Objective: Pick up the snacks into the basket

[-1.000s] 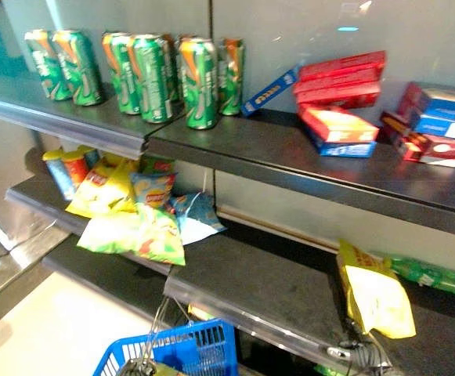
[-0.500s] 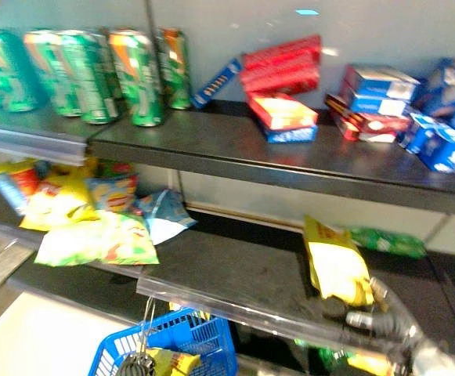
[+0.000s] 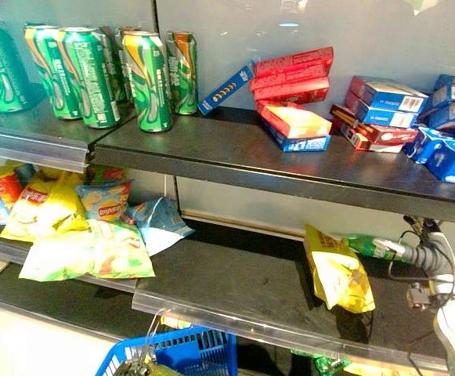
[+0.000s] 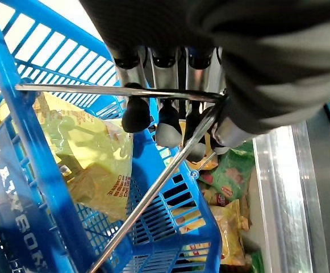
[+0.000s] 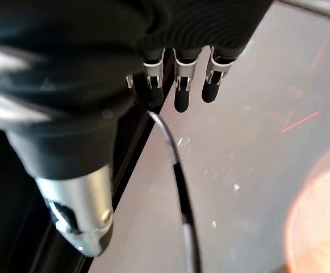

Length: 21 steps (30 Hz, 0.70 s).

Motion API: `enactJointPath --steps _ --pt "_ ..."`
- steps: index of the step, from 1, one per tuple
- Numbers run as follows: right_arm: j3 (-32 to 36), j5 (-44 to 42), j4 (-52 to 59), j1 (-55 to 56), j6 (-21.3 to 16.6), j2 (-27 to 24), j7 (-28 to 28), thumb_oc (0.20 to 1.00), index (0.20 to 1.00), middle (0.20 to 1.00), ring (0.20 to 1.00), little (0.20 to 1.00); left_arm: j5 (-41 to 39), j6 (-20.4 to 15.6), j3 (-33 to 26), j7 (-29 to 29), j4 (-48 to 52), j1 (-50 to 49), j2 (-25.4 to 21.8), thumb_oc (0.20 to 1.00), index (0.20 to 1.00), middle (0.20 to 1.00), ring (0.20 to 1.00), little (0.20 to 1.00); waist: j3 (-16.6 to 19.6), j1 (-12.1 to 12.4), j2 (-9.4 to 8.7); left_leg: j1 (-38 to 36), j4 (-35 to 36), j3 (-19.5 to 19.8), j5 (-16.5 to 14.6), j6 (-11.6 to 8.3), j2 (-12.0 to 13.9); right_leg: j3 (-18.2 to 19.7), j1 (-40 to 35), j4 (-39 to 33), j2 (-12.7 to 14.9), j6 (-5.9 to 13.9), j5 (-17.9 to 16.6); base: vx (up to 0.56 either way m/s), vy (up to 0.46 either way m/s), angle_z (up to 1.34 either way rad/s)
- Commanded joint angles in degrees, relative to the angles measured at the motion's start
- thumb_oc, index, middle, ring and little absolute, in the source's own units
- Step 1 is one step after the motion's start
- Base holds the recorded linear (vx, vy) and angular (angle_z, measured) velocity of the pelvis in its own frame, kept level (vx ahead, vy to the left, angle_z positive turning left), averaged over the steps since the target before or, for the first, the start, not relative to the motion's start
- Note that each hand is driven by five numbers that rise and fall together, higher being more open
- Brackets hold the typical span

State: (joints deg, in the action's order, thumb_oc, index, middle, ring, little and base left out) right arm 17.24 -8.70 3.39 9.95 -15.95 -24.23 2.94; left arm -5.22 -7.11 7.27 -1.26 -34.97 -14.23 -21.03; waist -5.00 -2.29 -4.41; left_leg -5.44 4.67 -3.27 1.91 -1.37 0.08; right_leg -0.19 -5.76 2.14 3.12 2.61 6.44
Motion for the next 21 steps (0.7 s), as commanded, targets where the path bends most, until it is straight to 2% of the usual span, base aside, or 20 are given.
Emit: enactJointPath --steps 1,5,10,11,13,15,19,20,21 --pt "2.3 -1.3 0.2 1.7 -2.5 -1.7 0.9 1.0 1.0 1.0 1.0 1.0 1.0 -8.3 -3.5 -0.1 7.4 3.5 -1.3 0.2 0.2 0.2 0.2 0.2 2.8 -1.6 1.27 3.2 -4.7 -1.9 -4.9 2.59 -2.0 -0.1 4.2 3.9 0.5 5.56 -2.4 -0.09 0.136 -0.24" --pt "2.0 2.5 -4.5 5.3 -1.2 1.3 2.5 1.0 1.0 1.0 1.0 1.0 1.4 -8.4 -4.2 -0.7 6.5 3.6 -1.2 0.2 0.2 0.2 0.2 0.2 1.7 -3.1 1.77 2.6 -3.1 -3.8 -4.3 3.24 -2.0 2.3 7.8 7.8 0.7 6.54 -2.8 -0.1 0.111 -0.58" --pt "1.4 4.2 -21.9 7.3 0.2 4.5 8.2 1.0 1.0 1.0 1.0 1.0 1.5 -8.8 -5.0 -1.8 5.4 2.8 -1.6 0.2 0.2 0.2 0.2 0.2 1.3 -4.5 1.71 1.3 -2.1 -6.5 -4.4 3.76 -2.3 5.4 9.6 9.4 0.6 6.89 -3.2 -0.04 0.05 -0.46" --pt "1.3 2.7 -28.1 7.2 0.2 5.7 9.4 1.0 1.0 1.0 1.0 1.0 1.1 -8.9 -5.3 -2.2 5.4 2.3 -1.5 0.2 0.2 0.2 0.2 0.2 1.3 -4.7 1.8 1.0 -2.2 -6.9 -4.6 3.79 -2.3 5.4 9.6 9.2 0.7 6.73 -3.4 -0.01 0.004 -0.22" --pt "0.3 3.5 -31.5 7.1 0.8 5.5 9.7 1.0 1.0 1.0 1.0 1.0 1.0 -9.0 -5.5 -2.4 5.1 2.3 -1.5 0.2 0.2 0.2 0.2 0.2 1.2 -4.8 1.87 0.8 -2.3 -7.5 -4.6 3.74 -2.2 5.5 9.7 8.9 0.7 6.73 -3.7 -0.01 -0.017 -0.35" --pt "-1.0 2.3 -40.9 6.1 1.8 5.9 10.4 1.0 1.0 1.0 1.0 1.0 0.7 -8.8 -5.1 -2.7 4.2 2.6 -1.6 0.2 0.2 0.2 0.2 0.2 1.5 -5.0 1.96 0.8 -2.7 -8.3 -4.7 3.5 -2.0 5.6 9.1 7.5 0.5 6.57 -4.0 -0.01 -0.042 -0.39" --pt "-3.1 2.1 -47.9 5.2 2.6 6.1 10.1 1.0 1.0 1.0 1.0 1.0 0.4 -8.7 -4.7 -2.9 3.3 3.1 -1.6 0.2 0.2 0.2 0.2 0.2 1.6 -5.1 1.97 0.6 -2.7 -8.6 -4.8 3.32 -1.7 5.6 8.5 6.5 0.3 6.32 -4.1 0.02 -0.042 -0.08" --pt "-5.8 1.4 -56.5 4.4 4.0 6.5 8.2 1.0 1.0 1.0 1.0 1.0 0.2 -8.4 -4.0 -2.8 2.7 3.7 -1.5 0.2 0.2 0.2 0.2 0.2 1.9 -5.1 1.83 0.3 -2.7 -8.5 -4.8 3.1 -1.5 5.5 7.8 5.9 0.0 6.12 -4.1 0.04 -0.063 -0.01" --pt "-7.0 1.4 -59.6 3.8 4.5 6.6 7.7 1.0 1.0 1.0 1.0 1.0 0.4 -8.1 -3.6 -2.8 2.4 4.0 -1.3 0.2 0.2 0.2 0.2 0.2 2.0 -5.2 1.81 0.1 -2.6 -8.2 -4.7 2.97 -1.4 5.2 7.2 5.5 -0.1 5.97 -4.0 0.04 -0.093 0.01"
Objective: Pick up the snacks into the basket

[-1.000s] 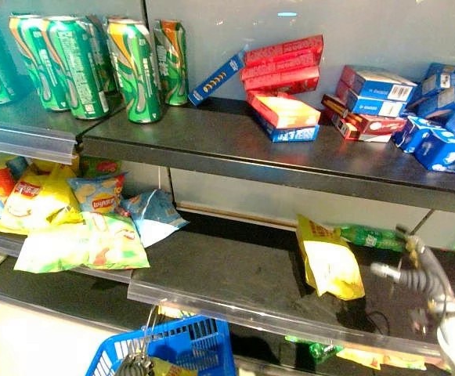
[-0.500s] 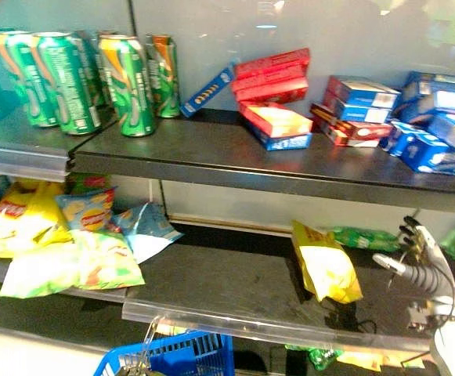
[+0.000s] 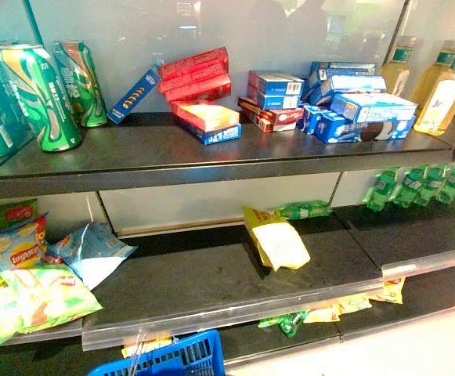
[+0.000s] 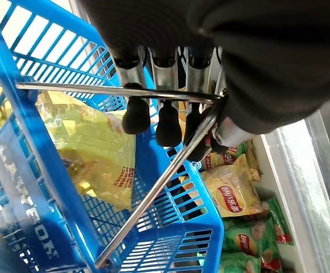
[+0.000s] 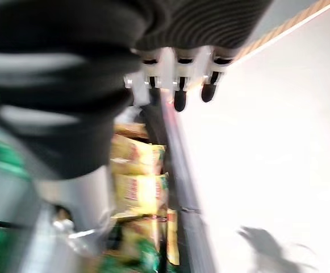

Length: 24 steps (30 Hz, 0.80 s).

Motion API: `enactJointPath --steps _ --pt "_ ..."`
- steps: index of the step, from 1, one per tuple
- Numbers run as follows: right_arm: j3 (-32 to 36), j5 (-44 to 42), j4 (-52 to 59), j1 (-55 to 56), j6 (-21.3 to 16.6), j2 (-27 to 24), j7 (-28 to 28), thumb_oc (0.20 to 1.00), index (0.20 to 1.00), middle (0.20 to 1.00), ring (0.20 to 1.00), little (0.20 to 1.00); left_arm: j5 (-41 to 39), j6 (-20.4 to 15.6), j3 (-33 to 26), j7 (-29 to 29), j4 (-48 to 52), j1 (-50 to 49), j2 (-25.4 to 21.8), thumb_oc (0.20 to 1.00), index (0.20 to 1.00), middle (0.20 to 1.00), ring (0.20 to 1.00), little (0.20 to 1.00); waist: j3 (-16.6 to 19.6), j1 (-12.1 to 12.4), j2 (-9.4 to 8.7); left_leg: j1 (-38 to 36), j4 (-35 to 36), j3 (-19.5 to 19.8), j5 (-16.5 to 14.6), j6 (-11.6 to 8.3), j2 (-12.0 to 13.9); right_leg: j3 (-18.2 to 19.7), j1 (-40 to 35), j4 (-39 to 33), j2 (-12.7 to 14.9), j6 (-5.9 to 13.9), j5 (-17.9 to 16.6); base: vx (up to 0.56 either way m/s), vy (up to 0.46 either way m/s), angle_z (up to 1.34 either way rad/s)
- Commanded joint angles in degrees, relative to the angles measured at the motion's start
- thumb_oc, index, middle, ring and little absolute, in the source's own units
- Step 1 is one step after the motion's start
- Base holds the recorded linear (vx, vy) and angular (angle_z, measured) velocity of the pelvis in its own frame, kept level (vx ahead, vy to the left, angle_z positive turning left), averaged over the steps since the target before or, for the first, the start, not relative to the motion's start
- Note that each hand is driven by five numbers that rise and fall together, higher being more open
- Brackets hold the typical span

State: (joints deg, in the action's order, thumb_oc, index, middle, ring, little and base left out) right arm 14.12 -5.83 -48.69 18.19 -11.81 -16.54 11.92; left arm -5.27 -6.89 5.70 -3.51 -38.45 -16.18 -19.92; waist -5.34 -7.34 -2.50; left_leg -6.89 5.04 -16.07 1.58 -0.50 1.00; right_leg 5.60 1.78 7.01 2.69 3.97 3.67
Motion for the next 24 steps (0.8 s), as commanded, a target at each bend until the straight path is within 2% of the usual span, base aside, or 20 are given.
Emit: enactJointPath --steps 1,4,6,10,11,13,15,16,17,19,21,24 --pt "-6.0 -1.3 -12.9 -5.3 1.6 -0.3 -3.2 1.0 1.0 1.0 1.0 1.0 0.2 -8.2 -1.4 -0.6 5.7 6.6 -2.3 0.2 0.2 0.2 0.2 0.2 2.5 -0.1 -0.19 1.4 -3.0 4.8 -4.3 1.88 -2.2 -0.7 -0.7 0.4 0.2 4.41 -1.2 0.03 -0.065 0.04" --pt "-10.1 -0.3 -21.4 -7.1 3.8 0.7 -7.2 1.0 1.0 1.0 1.0 1.0 0.0 -7.6 -0.2 0.8 4.6 7.6 -1.8 0.2 0.2 0.2 0.2 0.2 2.9 0.3 -0.39 1.1 -2.8 5.8 -4.3 1.63 -2.0 -1.3 -1.9 -0.5 -0.1 3.99 -1.0 0.03 -0.069 0.13" --pt "-10.9 -0.7 -29.2 -8.6 6.5 1.5 -10.2 1.0 1.0 1.0 1.0 1.0 -0.2 -6.7 1.2 2.8 3.2 8.4 -1.1 0.2 0.2 0.2 0.2 0.2 3.5 1.1 -0.34 1.0 -2.8 7.2 -4.3 1.43 -1.9 -2.5 -3.3 -1.9 0.0 3.68 -0.9 0.04 -0.074 0.19" --pt "-10.2 -2.2 -31.4 -10.6 7.9 2.1 -10.2 1.0 1.0 1.0 1.0 1.0 -0.5 -5.9 2.1 3.3 1.2 8.8 -0.5 0.2 0.2 0.2 0.2 0.2 4.0 1.7 -0.06 0.8 -2.9 8.3 -4.2 1.26 -2.0 -3.7 -4.5 -3.2 0.0 3.44 -0.9 0.04 -0.044 0.32" --pt "-11.5 -1.5 -33.0 -12.3 8.8 2.7 -10.1 1.0 1.0 1.0 1.0 1.0 0.4 -4.9 2.8 3.7 -2.1 9.2 0.0 0.2 0.2 0.2 0.2 0.2 4.4 2.5 0.19 0.7 -2.7 9.0 -4.0 1.08 -1.9 -4.5 -5.2 -4.1 0.1 3.14 -0.9 0.03 -0.035 0.18" --pt "-11.4 -1.5 -32.9 -13.0 8.8 2.6 -9.6 1.0 1.0 1.0 1.0 1.0 0.7 -4.7 3.2 3.8 -3.5 9.4 0.1 0.2 0.2 0.2 0.2 0.2 4.5 2.6 0.19 0.7 -2.7 9.3 -3.9 1.01 -1.9 -4.8 -5.6 -4.5 0.1 3.11 -0.9 0.02 -0.029 0.25" --pt "-14.0 -0.6 -31.3 -14.6 8.4 2.2 -9.7 1.0 1.0 1.0 1.0 1.0 2.3 -4.1 4.4 3.4 -10.7 10.4 0.9 0.2 0.2 0.2 0.2 0.2 4.7 3.2 0.23 0.8 -2.5 10.2 -3.6 0.67 -1.7 -5.6 -6.2 -5.0 -0.1 2.82 -0.8 0.01 -0.041 0.24" --pt "-14.0 -0.6 -31.3 -14.6 8.4 2.2 -9.7 1.0 1.0 1.0 1.0 1.0 2.4 -4.1 4.4 3.3 -10.7 10.4 0.9 0.2 0.2 0.2 0.2 0.2 4.7 3.2 0.24 0.8 -2.5 10.2 -3.6 0.67 -1.7 -5.7 -6.2 -5.0 0.0 2.82 -0.8 0.01 -0.049 0.19" --pt "-14.1 -1.5 -30.1 -15.5 8.0 1.8 -9.4 1.0 1.0 1.0 1.0 1.0 3.5 -3.4 4.1 3.2 -17.1 10.8 1.7 0.2 0.2 0.2 0.2 0.2 4.9 3.7 0.14 1.0 -2.3 10.9 -3.3 0.43 -1.7 -6.4 -6.4 -5.4 -0.1 2.54 -0.8 0.0 -0.025 0.15" --pt "-14.3 -1.6 -29.8 -15.9 7.9 1.7 -9.3 1.0 1.0 1.0 1.0 1.0 3.7 -3.2 3.9 3.1 -19.3 11.1 2.0 0.2 0.2 0.2 0.2 0.2 4.9 3.7 0.11 1.1 -2.4 11.2 -3.2 0.33 -1.6 -6.7 -6.5 -5.6 0.0 2.49 -0.8 0.01 -0.028 0.28" --pt "-16.0 -1.6 -28.5 -17.3 7.4 1.7 -9.2 1.0 1.0 1.0 1.0 1.0 5.8 -1.8 2.6 1.8 -27.6 11.7 2.7 0.2 0.2 0.2 0.2 0.2 5.0 4.4 -0.04 1.3 -2.4 12.1 -2.9 0.1 -1.5 -7.7 -6.9 -5.9 -0.1 2.08 -0.7 0.01 -0.033 0.26" --pt "-16.9 -1.5 -28.1 -17.8 7.2 1.9 -9.2 1.0 1.0 1.0 1.0 1.0 6.4 -1.5 2.4 1.5 -30.2 12.0 3.0 0.2 0.2 0.2 0.2 0.2 5.0 4.7 -0.13 1.2 -2.2 12.6 -2.8 0.01 -1.5 -8.3 -7.3 -6.2 -0.1 1.92 -0.6 0.02 -0.018 0.17"
